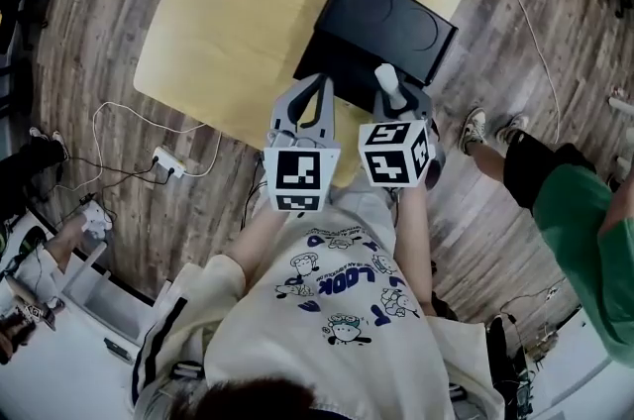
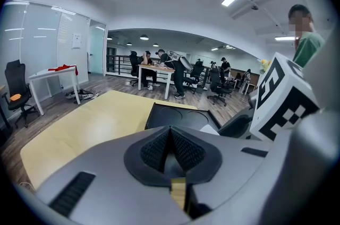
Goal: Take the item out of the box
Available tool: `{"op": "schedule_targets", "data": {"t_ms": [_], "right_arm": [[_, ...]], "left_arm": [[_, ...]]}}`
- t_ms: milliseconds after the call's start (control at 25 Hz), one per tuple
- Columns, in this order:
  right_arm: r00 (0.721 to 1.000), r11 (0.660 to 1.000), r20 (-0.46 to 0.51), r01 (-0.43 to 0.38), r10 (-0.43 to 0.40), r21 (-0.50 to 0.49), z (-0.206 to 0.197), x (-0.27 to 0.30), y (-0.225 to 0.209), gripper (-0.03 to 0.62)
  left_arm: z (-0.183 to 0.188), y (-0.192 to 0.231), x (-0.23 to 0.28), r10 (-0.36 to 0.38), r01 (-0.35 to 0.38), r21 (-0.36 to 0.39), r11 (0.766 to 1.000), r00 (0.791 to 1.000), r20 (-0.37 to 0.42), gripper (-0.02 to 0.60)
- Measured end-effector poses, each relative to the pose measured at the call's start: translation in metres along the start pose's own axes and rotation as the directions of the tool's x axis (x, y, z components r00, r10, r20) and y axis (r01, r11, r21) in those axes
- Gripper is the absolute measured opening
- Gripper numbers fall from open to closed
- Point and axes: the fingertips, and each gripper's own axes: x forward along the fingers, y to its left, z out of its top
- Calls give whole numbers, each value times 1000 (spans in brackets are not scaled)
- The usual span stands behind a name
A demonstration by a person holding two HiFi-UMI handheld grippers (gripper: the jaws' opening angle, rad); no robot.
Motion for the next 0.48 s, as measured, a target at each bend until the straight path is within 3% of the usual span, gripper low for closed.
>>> {"op": "schedule_targets", "data": {"t_ms": [480], "right_arm": [[979,986,188,49,-79,157,29,-52,3,141]], "left_arm": [[39,-1,-28,-22,19,31,999,993,116,14]]}}
